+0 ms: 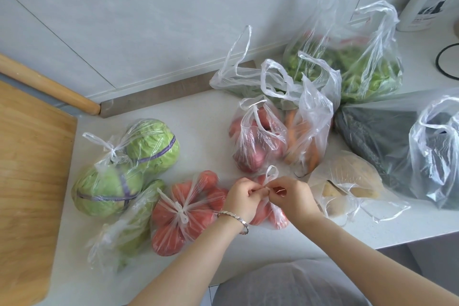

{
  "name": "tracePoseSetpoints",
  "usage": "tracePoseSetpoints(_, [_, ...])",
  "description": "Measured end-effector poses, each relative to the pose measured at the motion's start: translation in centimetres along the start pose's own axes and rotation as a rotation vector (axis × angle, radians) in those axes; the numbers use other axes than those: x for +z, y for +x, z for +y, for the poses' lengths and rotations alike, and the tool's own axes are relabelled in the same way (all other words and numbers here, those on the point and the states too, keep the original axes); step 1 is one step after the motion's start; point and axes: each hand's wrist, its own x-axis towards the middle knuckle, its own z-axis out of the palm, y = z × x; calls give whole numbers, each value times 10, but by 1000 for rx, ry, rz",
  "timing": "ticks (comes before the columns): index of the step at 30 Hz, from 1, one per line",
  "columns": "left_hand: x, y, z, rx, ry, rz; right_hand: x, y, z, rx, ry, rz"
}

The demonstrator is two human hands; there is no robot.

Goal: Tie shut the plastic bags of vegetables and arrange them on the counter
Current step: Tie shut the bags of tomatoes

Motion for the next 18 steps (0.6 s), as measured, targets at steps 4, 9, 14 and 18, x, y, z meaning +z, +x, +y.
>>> tracePoseSetpoints(4, [-3, 3, 0, 41, 52, -35, -5, 1, -3, 60, 79, -51])
tracePoseSetpoints(9, [-7, 3, 2, 185, 234, -57, -16, 7, -6, 202, 162, -138])
tracePoseSetpoints(14, [-5, -3, -2, 212, 217, -96, -30, 13, -11, 345, 254, -436])
tracePoseSetpoints(18, [-1, -6, -5, 175, 128, -114, -35, 16, 1, 440, 434, -634])
